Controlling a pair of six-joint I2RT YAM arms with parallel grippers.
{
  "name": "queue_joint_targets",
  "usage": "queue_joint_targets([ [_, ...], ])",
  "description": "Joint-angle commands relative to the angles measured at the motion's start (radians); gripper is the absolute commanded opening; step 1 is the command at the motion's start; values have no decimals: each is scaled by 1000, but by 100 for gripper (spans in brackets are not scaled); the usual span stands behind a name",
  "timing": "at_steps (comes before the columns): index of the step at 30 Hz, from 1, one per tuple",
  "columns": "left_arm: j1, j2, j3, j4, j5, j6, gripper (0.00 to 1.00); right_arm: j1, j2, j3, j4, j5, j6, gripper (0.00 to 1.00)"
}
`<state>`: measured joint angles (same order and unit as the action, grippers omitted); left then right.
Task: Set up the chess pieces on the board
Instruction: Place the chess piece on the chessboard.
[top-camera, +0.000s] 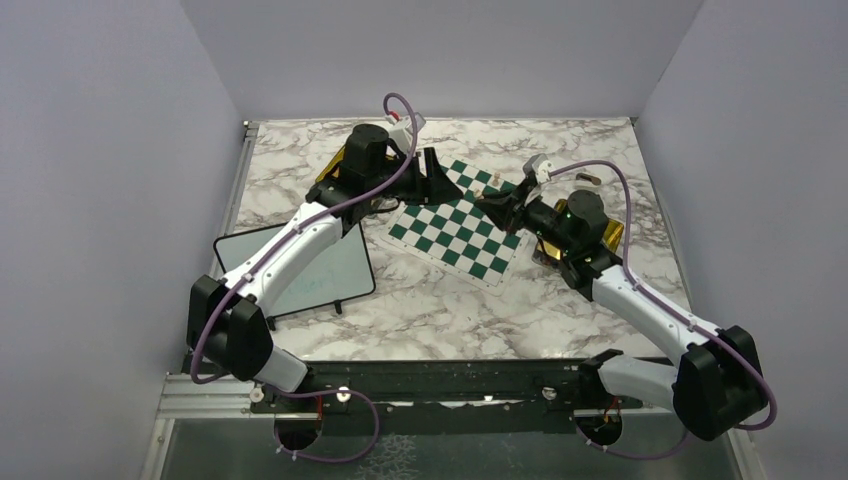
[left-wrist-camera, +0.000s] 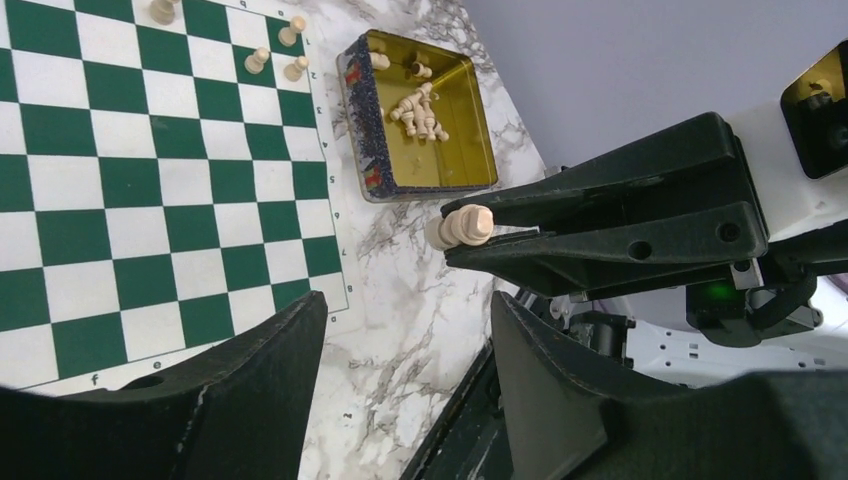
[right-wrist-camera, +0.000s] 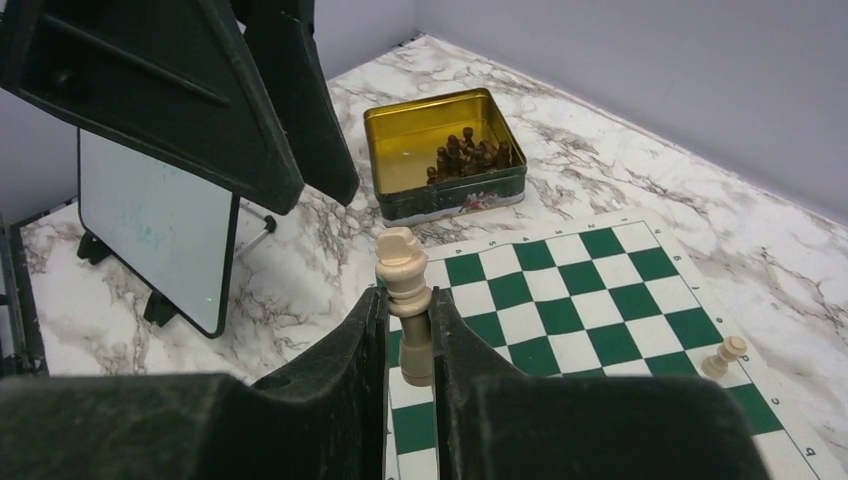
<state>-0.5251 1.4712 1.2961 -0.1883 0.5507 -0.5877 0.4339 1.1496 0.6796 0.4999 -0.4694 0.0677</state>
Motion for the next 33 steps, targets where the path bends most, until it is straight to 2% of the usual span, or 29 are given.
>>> queue_joint_targets([
  [1,-3,25,38,25,80,-22,60,22,-14,-13,69,-23,8,16],
  [17,-30,98,81,70,103,-52,48,40,25,37,-16,-10,-38,16],
  [24,-58,133,105,70,91,-44,38,45,38,55,-35,-8,-36,16],
  [25,-61,135,104,70,82,-40,36,45,38,55,-38,-8,-36,16],
  [30,-75,135,96,70,49,-13,8,48,31,49,-58,1,-36,16],
  [33,-82,131,94,69,30,2,0,48,23,48,-76,26,-28,17],
])
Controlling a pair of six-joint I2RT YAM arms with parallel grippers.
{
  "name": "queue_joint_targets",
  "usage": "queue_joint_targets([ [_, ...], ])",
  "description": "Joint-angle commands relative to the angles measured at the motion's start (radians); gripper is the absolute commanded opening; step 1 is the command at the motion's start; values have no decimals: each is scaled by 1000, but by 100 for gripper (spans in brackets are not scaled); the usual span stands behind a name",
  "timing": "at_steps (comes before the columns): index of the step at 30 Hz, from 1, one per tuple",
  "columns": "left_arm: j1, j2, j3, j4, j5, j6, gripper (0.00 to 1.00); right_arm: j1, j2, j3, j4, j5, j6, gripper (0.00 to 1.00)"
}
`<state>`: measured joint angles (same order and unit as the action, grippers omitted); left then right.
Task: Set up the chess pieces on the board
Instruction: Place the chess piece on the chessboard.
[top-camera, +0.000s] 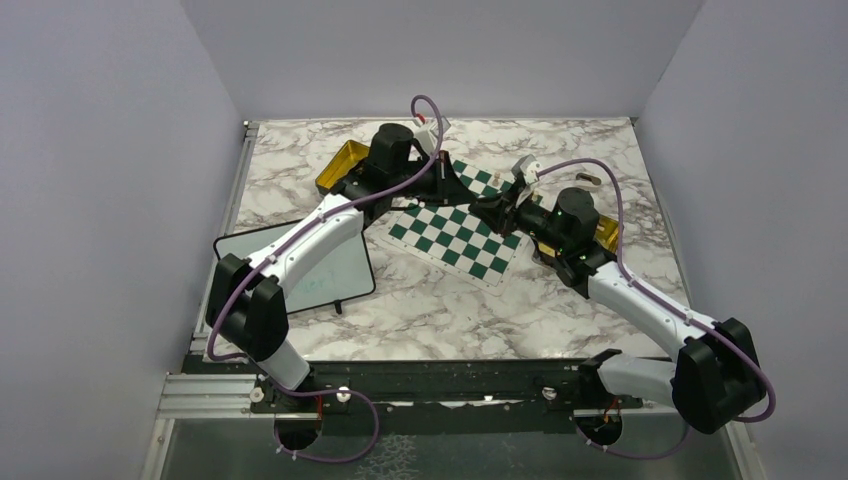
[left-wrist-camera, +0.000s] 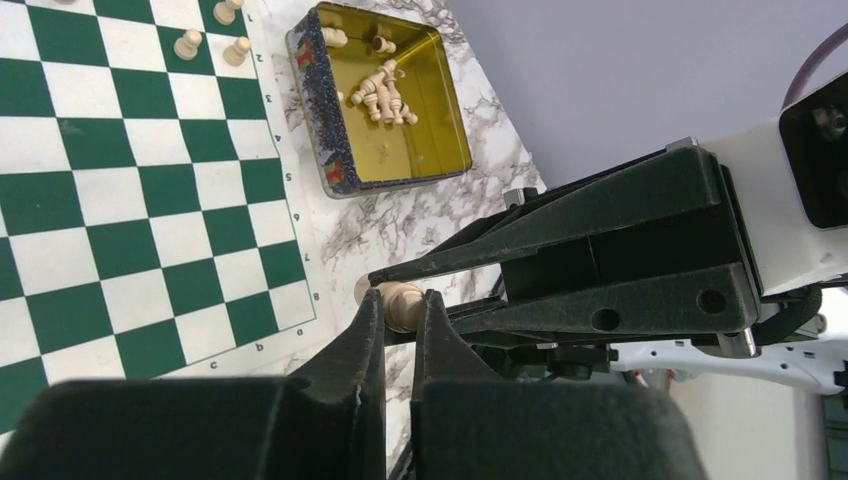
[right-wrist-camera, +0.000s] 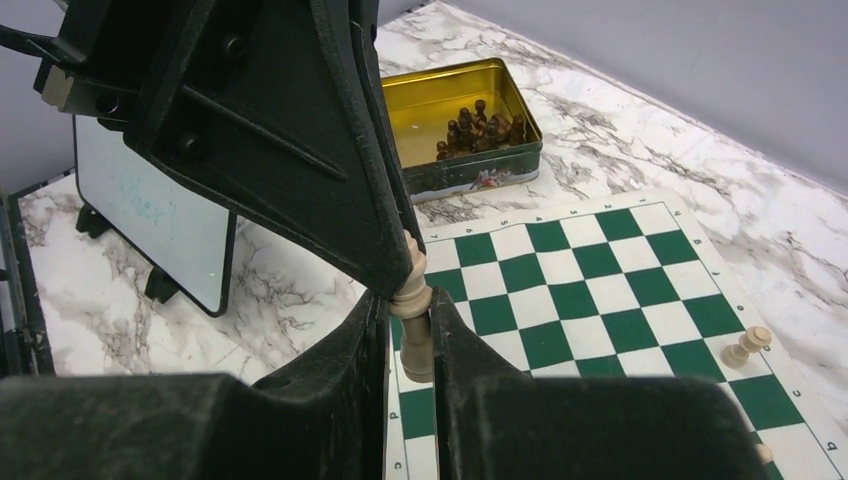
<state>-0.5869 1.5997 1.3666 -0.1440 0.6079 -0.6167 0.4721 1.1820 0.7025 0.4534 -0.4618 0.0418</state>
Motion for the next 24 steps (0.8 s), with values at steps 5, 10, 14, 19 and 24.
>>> queue_joint_targets([
  [5,-31,5,36,2,-95,74,0,10,-29,23,-85,73,23,32],
  [10,-38,12,46,-51,-268,144,0,10,-83,14,-222,152,75,53],
  [14,-40,42,77,-58,-400,204,0,10,-139,1,-351,147,123,75],
  [19,-40,144,187,-58,-518,239,0,10,-219,4,-546,274,228,93],
  [24,-41,283,337,-47,-585,251,0,11,-261,38,-714,350,335,100],
])
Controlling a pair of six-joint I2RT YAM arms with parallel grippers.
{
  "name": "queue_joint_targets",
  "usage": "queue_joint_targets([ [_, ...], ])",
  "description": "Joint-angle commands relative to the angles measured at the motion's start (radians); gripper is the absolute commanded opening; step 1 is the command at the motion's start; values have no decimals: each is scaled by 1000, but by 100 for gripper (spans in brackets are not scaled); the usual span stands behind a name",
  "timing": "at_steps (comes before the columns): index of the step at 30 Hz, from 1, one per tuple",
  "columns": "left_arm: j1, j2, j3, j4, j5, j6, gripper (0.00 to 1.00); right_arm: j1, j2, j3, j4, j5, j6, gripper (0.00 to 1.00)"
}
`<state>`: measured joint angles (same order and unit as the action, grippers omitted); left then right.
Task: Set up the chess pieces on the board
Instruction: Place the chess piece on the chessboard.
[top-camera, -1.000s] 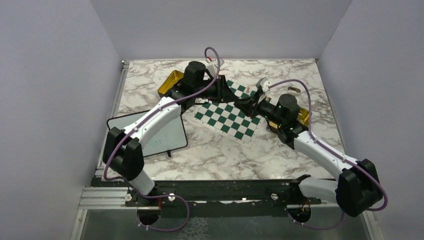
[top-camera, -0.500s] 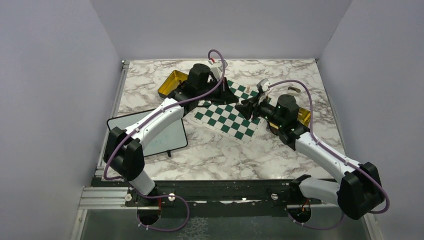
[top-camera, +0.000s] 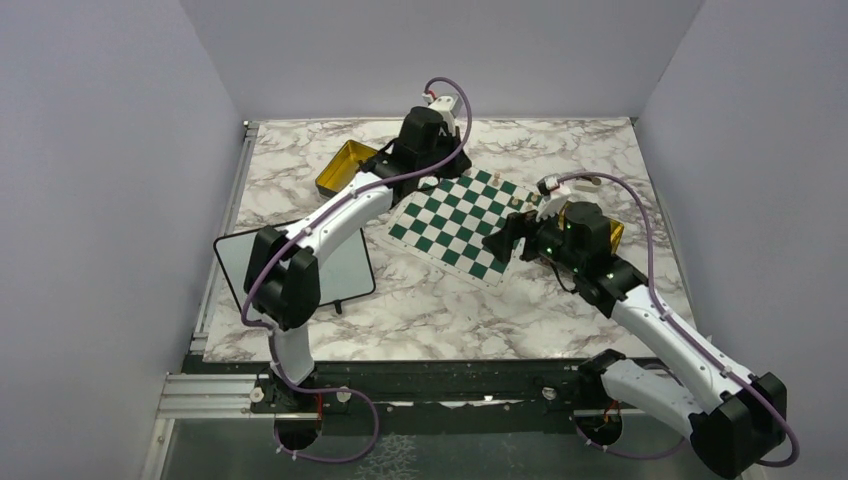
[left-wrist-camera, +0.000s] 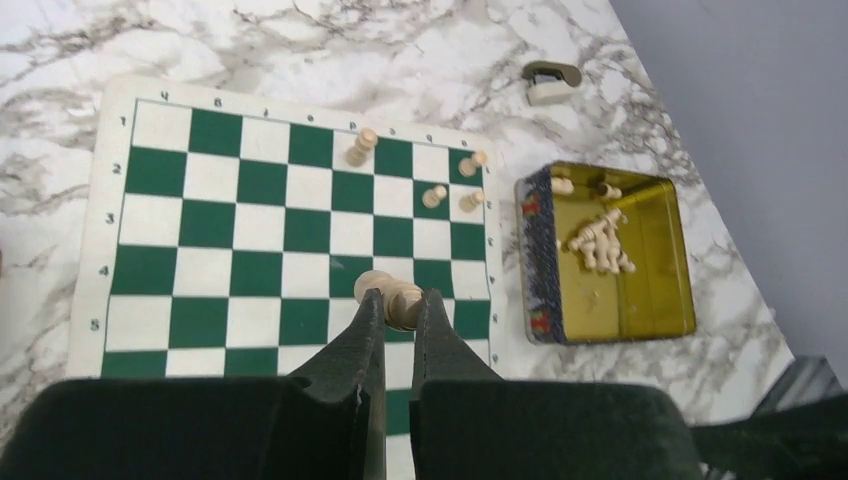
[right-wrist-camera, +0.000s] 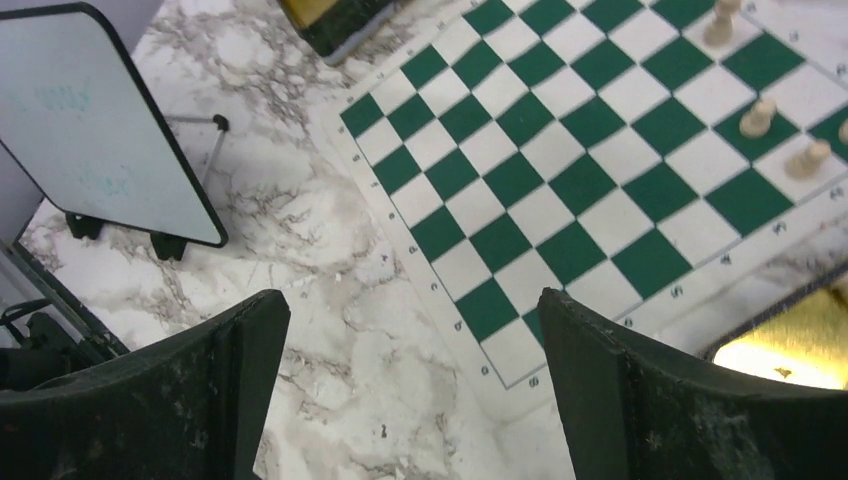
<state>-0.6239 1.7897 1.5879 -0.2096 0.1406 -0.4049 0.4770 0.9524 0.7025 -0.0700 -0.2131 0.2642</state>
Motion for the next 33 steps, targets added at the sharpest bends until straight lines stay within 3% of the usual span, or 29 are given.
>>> queue_joint_targets([
  [1,-4,122,147,23,-128,42,0,5,-42,37,-204,97,133,100],
  [6,-4,261,259,62,-133,33,0,5,-91,13,-250,139,215,100],
  [14,-5,416,363,116,-181,21,0,5,-85,82,-435,387,254,100],
  [33,-3,672,548,195,-154,58,0,5,-72,112,-490,394,202,100],
])
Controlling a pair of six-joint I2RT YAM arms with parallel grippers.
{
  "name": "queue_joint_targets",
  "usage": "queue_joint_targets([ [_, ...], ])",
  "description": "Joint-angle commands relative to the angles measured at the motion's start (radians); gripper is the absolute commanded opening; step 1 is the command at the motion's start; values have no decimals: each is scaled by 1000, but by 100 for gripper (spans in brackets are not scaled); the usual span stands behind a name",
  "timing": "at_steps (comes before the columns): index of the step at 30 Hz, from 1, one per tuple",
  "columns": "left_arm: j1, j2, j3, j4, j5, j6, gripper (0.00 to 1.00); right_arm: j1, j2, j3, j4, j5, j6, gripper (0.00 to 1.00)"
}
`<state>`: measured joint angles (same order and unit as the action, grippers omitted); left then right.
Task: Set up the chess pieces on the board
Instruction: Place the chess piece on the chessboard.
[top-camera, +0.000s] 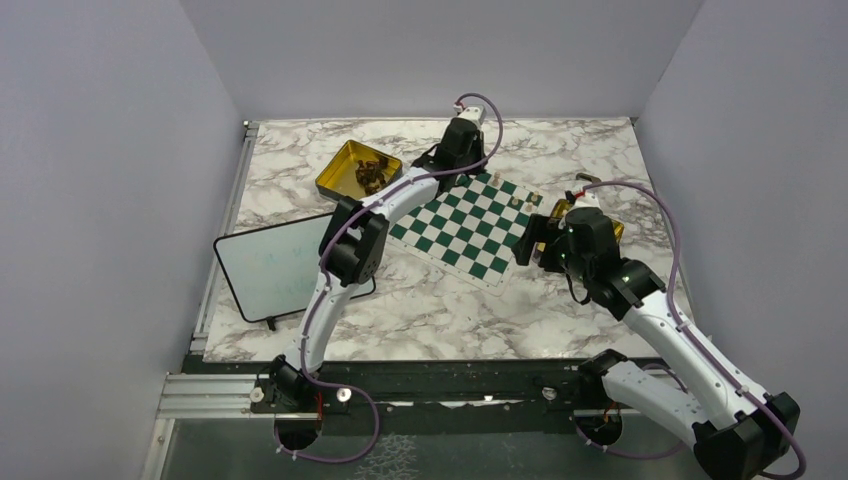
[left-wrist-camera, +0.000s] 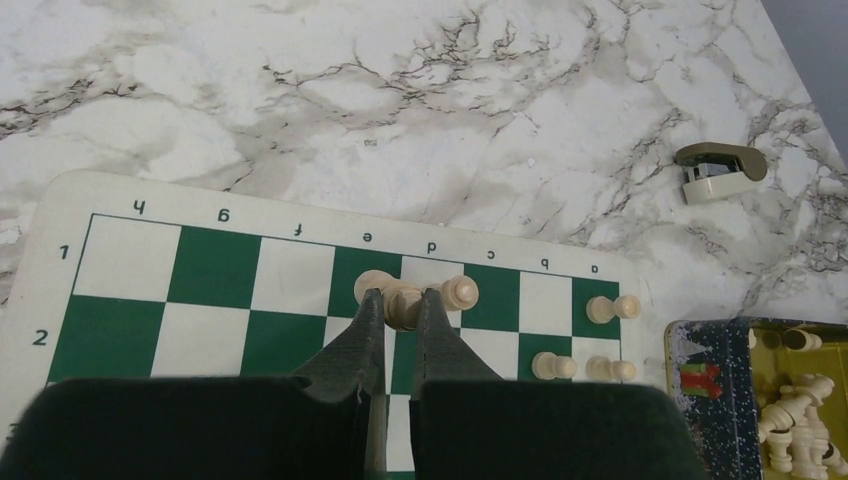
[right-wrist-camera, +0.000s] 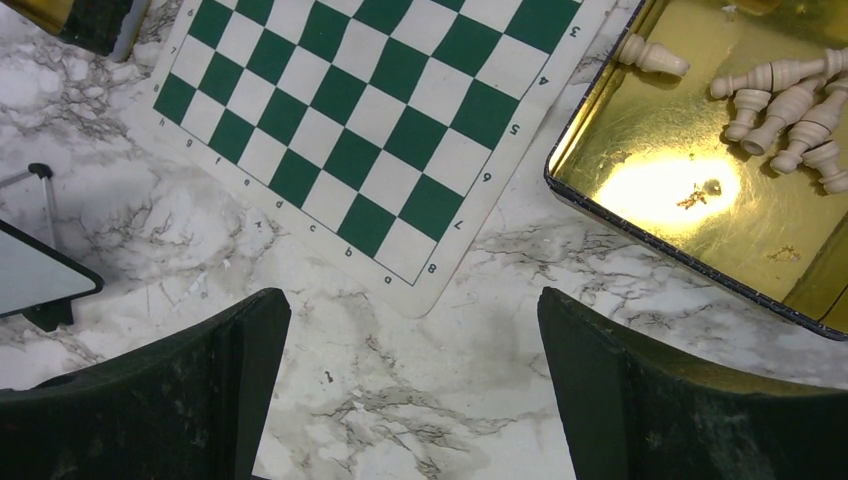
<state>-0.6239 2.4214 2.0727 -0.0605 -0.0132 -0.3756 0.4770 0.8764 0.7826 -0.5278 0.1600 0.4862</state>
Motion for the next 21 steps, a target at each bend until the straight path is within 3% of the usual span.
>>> queue_joint_targets([
  [1,-3,48,70,46,0,30,0,5,5,32,-33,21,-22,100],
  [21,-3,134,118,48,32,43,0,5,57,42,-19,17,-58,100],
])
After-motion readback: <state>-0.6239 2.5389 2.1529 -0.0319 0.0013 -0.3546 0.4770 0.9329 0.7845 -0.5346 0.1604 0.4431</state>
